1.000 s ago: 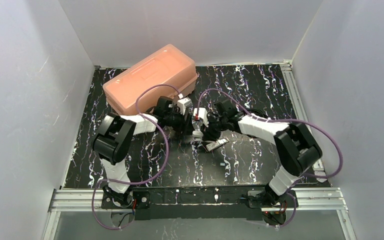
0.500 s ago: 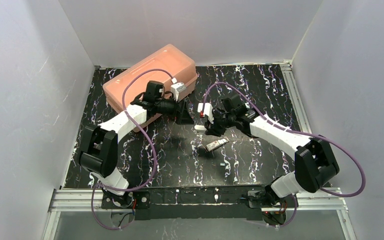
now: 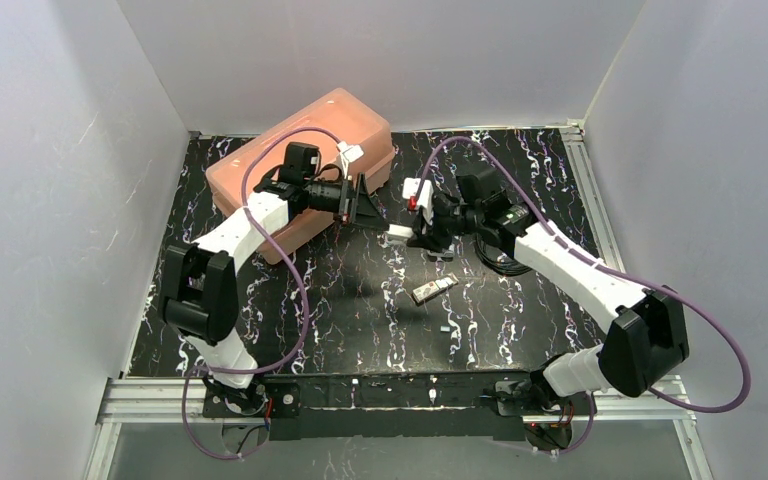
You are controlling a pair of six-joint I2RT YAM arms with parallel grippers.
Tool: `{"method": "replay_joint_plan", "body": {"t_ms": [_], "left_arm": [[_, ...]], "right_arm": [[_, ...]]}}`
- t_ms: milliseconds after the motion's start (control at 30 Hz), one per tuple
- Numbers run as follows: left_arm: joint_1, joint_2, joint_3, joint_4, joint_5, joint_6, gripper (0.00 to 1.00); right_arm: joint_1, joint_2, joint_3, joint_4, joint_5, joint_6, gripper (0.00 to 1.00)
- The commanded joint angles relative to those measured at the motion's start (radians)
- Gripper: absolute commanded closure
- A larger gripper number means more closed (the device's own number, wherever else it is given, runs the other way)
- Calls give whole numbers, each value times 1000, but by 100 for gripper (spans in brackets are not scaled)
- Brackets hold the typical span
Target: Load the staples into the stapler
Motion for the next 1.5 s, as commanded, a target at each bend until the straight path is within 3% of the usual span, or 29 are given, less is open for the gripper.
{"method": "replay_joint_plan", "body": {"t_ms": [0, 300, 567, 733, 767, 833, 867, 1067, 1100, 1167, 1233, 1333, 1467], "left_arm": [[-7, 35, 56, 18, 181, -221, 11], [-45, 99, 68, 65, 251, -397, 15], [-72, 116, 46, 170, 277, -528, 31], [-75, 112, 15, 242, 288, -584, 53], [-77, 108, 8, 242, 288, -581, 61], [-78, 99, -7, 242, 276, -580, 95], [-78, 91, -15, 238, 266, -582, 100], [-80, 76, -5, 172, 243, -513, 100], [-78, 75, -6, 178, 241, -508, 94], [-79, 56, -2, 132, 217, -433, 67], [-77, 38, 43, -28, 173, -274, 48], [-72, 18, 95, -234, 98, -79, 33], [-47, -21, 111, -324, -17, 53, 15]], "right_arm": [[-5, -3, 95, 21, -72, 38, 99], [-5, 35, 130, 50, -105, 76, 99], [-4, 43, 103, 94, -111, 99, 99], [-4, 36, 68, 124, -84, 109, 99], [-5, 32, 56, 135, -74, 113, 99], [-5, 27, 25, 157, -55, 118, 99], [-6, 25, 12, 170, -49, 118, 99], [-10, 19, -26, 191, -56, 123, 99], [-13, 18, -28, 187, -58, 119, 99], [-20, 13, -31, 177, -63, 109, 99], [-28, 2, -45, 169, -66, 99, 99], [-46, -20, -74, 166, -78, 86, 99], [-62, -42, -113, 151, -65, 59, 99]]}}
